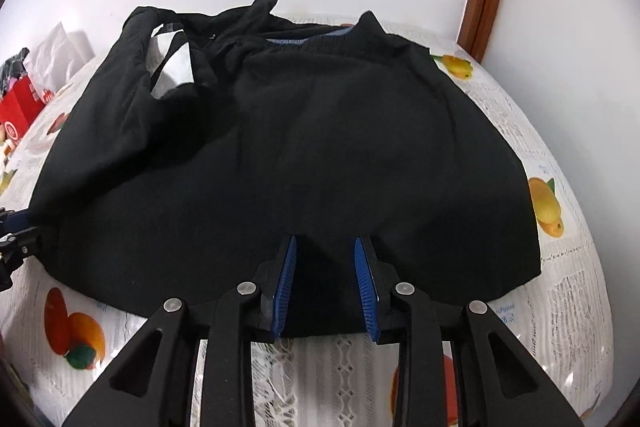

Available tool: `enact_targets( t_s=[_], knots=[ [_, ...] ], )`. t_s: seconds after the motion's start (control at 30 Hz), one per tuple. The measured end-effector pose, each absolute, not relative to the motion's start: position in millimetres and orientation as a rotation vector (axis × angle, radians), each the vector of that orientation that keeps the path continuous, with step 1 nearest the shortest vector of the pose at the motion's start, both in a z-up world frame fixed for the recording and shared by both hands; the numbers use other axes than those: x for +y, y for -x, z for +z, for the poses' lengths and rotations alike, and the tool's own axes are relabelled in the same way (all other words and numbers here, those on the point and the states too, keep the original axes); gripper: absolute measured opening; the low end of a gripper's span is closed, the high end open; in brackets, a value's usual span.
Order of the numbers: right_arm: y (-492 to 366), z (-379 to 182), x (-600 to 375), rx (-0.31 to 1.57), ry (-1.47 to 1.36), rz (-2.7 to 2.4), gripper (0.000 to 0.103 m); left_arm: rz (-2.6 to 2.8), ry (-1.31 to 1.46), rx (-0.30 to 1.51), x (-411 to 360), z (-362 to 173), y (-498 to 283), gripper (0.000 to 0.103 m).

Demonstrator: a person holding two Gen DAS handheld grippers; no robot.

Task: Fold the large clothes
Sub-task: 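Grasp the jacket edge with the left tool while the right tool holds its edge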

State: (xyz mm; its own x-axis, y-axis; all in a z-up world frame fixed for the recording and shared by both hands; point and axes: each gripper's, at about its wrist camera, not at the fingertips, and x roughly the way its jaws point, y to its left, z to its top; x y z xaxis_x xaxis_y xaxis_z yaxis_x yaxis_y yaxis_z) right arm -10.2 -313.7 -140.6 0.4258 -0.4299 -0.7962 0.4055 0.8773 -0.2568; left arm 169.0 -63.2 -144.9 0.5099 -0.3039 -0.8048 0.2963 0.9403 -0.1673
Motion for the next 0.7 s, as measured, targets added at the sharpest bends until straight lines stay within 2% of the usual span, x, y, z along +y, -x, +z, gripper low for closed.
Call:
enact_targets(
  t_s=[0.03,0.07,0.13,0.4,0.7],
  knots=[
    [9,-141,-314,1.007,0.026,-0.520,0.030,-0.362,0.010,0.970,-62,-145,-170,0.030],
    [6,-142,-314,1.007,0.020,-0.515,0.030,-0.360,0.012,0.970,-60,-144,-171,0.019],
    [4,-144,-315,1.001,-0.001,-0.504,0.033,-0.342,0.022,0.971,-52,-143,-173,0.011],
    [-7,-147,-303,1.021,-0.003,-0.475,0.032,-0.355,0.059,0.946,-20,-137,-166,0.009],
    [-58,-163,-239,1.060,0.042,-0.325,0.033,-0.252,0.135,0.935,70,-133,-161,0.008]
  ],
)
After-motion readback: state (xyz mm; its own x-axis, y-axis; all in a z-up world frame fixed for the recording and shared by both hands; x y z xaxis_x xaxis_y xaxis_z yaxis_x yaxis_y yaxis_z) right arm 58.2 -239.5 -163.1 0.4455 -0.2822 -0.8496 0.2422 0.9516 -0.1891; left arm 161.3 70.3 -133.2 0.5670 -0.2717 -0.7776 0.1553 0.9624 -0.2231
